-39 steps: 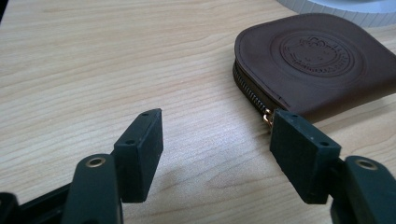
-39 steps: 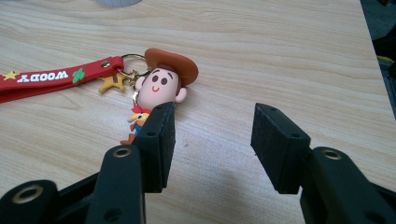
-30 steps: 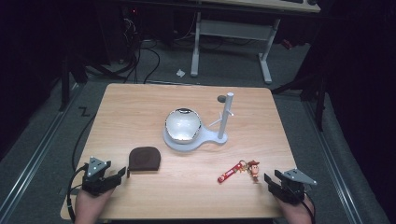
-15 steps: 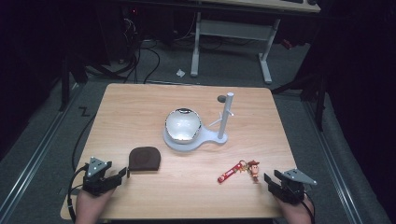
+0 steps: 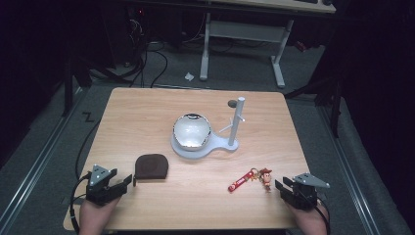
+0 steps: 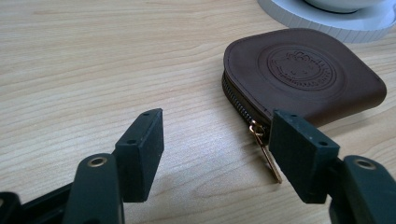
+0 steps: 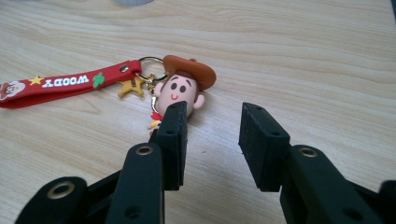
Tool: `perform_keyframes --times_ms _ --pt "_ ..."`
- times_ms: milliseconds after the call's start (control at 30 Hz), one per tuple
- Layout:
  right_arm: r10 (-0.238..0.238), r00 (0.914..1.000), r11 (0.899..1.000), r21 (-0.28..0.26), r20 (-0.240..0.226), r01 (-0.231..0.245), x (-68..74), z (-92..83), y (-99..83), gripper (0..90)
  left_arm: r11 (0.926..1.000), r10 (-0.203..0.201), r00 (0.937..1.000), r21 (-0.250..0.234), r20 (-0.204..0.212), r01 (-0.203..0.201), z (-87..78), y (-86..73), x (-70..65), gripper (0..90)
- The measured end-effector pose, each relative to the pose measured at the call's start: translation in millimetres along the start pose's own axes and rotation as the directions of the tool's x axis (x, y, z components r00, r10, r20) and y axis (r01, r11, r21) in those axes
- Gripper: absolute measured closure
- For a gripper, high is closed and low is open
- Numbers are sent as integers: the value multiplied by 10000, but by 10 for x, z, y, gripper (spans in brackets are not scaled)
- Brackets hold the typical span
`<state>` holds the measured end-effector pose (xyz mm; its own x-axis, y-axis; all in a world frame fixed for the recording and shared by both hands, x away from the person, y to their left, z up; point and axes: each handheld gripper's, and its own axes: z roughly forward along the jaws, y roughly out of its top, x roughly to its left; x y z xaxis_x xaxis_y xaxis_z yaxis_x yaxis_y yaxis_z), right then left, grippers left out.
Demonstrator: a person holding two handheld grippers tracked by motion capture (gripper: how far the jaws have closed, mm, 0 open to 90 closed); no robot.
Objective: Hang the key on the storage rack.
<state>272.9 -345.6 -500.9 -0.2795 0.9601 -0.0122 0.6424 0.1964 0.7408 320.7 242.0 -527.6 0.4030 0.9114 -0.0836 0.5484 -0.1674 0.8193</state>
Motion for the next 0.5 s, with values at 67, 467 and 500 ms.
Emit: perform_keyframes --times_ms 67,467,500 --pt "-239 9997 9992 309 -52 241 7 -3 52 610 10000 -72 9999 0 83 72 -2 -5 12 360" --pt "-374 9966 9720 2290 -730 532 -6 9 300 541 9999 24 9990 103 438 -29 17 3 2 350" --pt "-374 9966 9720 2290 -730 532 -6 9 300 541 9999 78 9989 110 457 -83 16 4 -4 350"
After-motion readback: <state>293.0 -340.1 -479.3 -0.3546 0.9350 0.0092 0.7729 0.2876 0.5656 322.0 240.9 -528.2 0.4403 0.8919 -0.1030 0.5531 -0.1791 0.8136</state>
